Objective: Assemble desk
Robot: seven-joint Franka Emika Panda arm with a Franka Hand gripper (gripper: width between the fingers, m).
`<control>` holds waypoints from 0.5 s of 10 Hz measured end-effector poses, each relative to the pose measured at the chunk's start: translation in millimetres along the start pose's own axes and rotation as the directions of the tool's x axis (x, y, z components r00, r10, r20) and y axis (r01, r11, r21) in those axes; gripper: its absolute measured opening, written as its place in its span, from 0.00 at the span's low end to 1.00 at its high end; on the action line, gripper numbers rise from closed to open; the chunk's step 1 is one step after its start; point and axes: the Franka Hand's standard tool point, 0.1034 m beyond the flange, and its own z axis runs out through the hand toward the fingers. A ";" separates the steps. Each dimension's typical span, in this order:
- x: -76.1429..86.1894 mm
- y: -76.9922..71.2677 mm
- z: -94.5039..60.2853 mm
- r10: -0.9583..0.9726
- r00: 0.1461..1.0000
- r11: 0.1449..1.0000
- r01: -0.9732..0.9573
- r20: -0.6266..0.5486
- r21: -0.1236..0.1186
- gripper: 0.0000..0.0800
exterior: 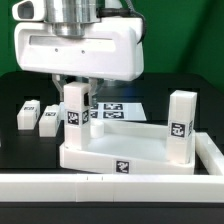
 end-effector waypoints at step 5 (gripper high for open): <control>-14.6 -16.3 -18.0 0.065 0.998 0.998 -0.065 0.007 0.021 0.81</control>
Offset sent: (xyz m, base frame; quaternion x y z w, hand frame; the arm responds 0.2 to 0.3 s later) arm -0.0195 0.0097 0.0258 -0.0349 -0.0264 0.0436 0.9981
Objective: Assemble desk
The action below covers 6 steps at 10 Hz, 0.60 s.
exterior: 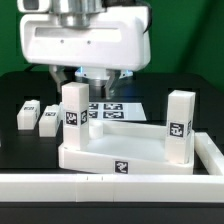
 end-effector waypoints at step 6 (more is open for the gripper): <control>-25.4 -17.6 -4.3 0.064 0.998 0.998 -0.064 -0.007 0.016 0.81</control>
Offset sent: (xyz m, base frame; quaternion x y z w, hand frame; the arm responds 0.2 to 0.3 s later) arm 0.0000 0.0000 0.0000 0.0000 0.0000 0.0000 1.0000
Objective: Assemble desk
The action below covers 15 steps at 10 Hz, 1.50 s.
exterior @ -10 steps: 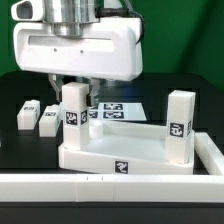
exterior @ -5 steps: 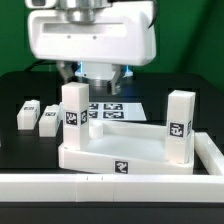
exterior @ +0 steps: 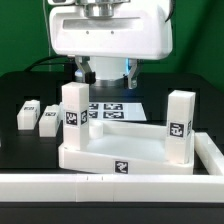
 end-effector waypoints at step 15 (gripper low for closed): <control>-52.6 5.8 37.1 0.722 0.690 0.691 -0.723 0.043 0.001 0.81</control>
Offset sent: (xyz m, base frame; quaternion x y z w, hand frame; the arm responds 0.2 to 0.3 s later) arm -0.0421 0.0103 -0.0023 -0.0258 0.0199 0.1712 0.9847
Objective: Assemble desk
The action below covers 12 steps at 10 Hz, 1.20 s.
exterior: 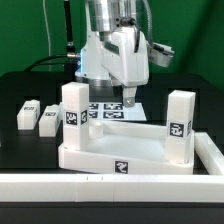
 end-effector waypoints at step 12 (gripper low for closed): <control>-10.0 30.0 51.6 0.264 0.964 0.960 -0.265 -0.024 -0.092 0.81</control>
Offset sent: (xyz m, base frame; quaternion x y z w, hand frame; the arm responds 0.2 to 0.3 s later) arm 0.0000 0.0000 0.0000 0.0000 0.0000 0.1296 0.9916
